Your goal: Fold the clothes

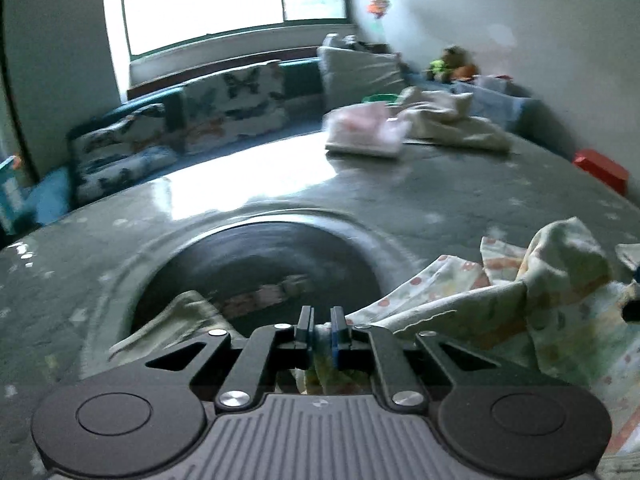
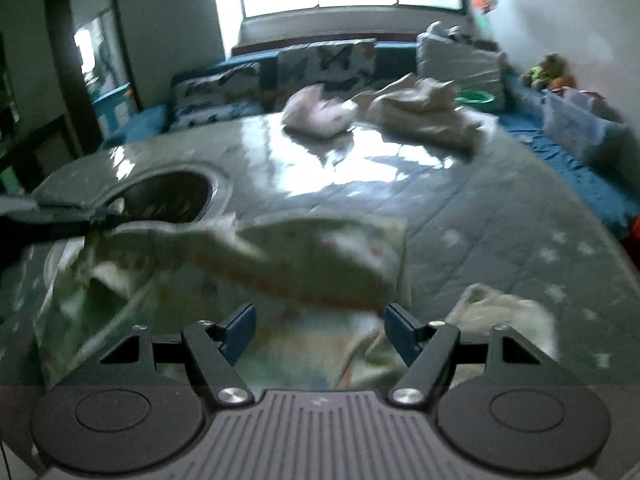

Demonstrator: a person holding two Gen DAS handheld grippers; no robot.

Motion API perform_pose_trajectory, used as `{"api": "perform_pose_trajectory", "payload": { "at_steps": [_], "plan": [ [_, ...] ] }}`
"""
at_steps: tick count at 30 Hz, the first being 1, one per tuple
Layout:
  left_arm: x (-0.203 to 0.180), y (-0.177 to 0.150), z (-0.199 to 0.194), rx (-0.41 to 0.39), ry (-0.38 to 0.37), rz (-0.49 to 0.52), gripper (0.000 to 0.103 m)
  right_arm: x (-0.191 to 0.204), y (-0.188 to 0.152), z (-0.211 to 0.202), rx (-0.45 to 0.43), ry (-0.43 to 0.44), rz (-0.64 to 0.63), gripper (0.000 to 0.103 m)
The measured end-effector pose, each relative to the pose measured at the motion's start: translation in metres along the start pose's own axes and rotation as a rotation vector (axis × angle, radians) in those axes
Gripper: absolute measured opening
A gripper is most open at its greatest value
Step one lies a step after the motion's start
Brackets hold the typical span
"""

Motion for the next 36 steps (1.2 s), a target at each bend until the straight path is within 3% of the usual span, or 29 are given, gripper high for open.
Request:
{"api": "perform_pose_trajectory", "payload": {
  "at_steps": [8,14,18,21,25,28,31,36],
  "plan": [
    [0.061,-0.003,-0.013,-0.021,0.153,-0.071,0.009,0.067,0.007,0.040,-0.001,0.063,-0.162,0.074],
    [0.101,-0.009,-0.018,-0.012,0.220,-0.154,0.009,0.108,0.031,0.065,-0.037,0.068,-0.220,0.080],
    [0.121,-0.017,-0.032,-0.027,0.207,-0.242,0.018,0.125,0.046,0.079,-0.030,0.065,-0.233,0.084],
    [0.137,-0.027,-0.056,-0.056,0.238,-0.293,0.025,0.137,0.050,0.087,-0.031,0.041,-0.274,0.086],
    [0.163,-0.046,-0.086,-0.080,0.312,-0.363,0.026,0.140,0.048,0.086,-0.033,0.050,-0.296,0.087],
    [0.182,-0.063,-0.097,-0.055,0.365,-0.404,0.034,0.136,0.047,0.083,-0.027,0.068,-0.281,0.087],
    [0.194,-0.076,-0.097,-0.019,0.371,-0.432,0.044,0.132,0.046,0.079,-0.011,0.086,-0.271,0.089],
    [0.199,-0.080,-0.089,-0.009,0.370,-0.452,0.046,0.125,0.042,0.073,-0.002,0.094,-0.283,0.093]
  ]
}}
Point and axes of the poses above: each gripper's, at about its wrist camera, not at the fingertips, and z roughly the way its jaws point, x to its left, y to its top, the point moved 7 cm from there along z, roughly the way its jaws point, and after that the axes turned 15 degrees about -y, right-handed, at the moved point
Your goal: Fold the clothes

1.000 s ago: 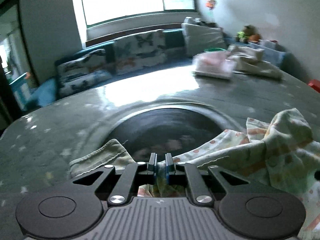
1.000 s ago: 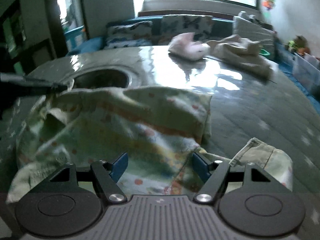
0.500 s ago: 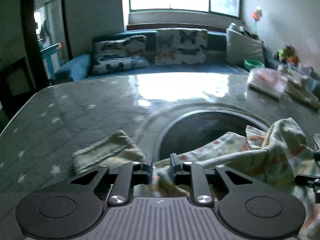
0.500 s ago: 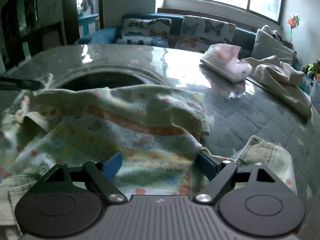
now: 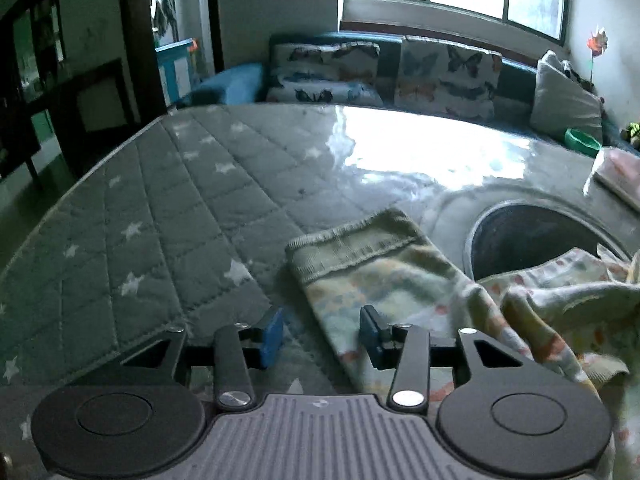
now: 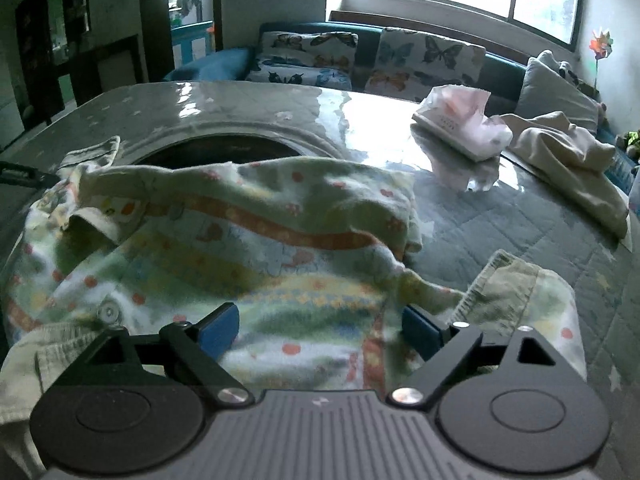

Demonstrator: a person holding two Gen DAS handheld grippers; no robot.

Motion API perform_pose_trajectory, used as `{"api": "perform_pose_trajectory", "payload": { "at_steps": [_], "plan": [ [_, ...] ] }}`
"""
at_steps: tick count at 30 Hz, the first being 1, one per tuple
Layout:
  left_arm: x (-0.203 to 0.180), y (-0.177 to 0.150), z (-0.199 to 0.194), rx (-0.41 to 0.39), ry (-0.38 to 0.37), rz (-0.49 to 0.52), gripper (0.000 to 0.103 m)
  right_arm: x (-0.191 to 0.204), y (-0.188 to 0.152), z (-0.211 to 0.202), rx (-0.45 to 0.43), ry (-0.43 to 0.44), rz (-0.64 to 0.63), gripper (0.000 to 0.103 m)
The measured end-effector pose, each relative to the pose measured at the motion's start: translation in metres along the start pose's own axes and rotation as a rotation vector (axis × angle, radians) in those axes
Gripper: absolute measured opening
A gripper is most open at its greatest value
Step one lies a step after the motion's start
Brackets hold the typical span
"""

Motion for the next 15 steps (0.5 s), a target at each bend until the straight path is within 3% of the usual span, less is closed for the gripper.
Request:
{"api": "perform_pose_trajectory", "payload": {
  "at_steps": [3,4,7,15],
  "plan": [
    [-0.008,0.002,0.006,-0.012,-0.029,0.031,0.013,-0.007,-0.003,-0.001,0.013,0.003,0.016,0.094],
    [-0.012,0.002,0.007,-0.015,-0.029,0.049,0.008,-0.010,-0.003,0.000,0.018,0.002,0.028,0.094],
    [-0.013,0.000,0.006,-0.023,-0.022,0.060,0.003,-0.018,-0.005,-0.001,0.022,0.003,0.065,0.095],
    [0.019,-0.014,-0.033,-0.071,0.090,-0.007,0.003,-0.027,-0.009,-0.006,0.003,-0.011,0.075,0.099]
  ]
}}
Point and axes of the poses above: each gripper's, at about its wrist camera, not at the fingertips, and z roughly the way its jaws point, x to its left, y to its top, the point moved 7 cm from there along z, roughly the way its jaws point, and after that the axes turned 15 degrees about -y, right-handed, at the moved point
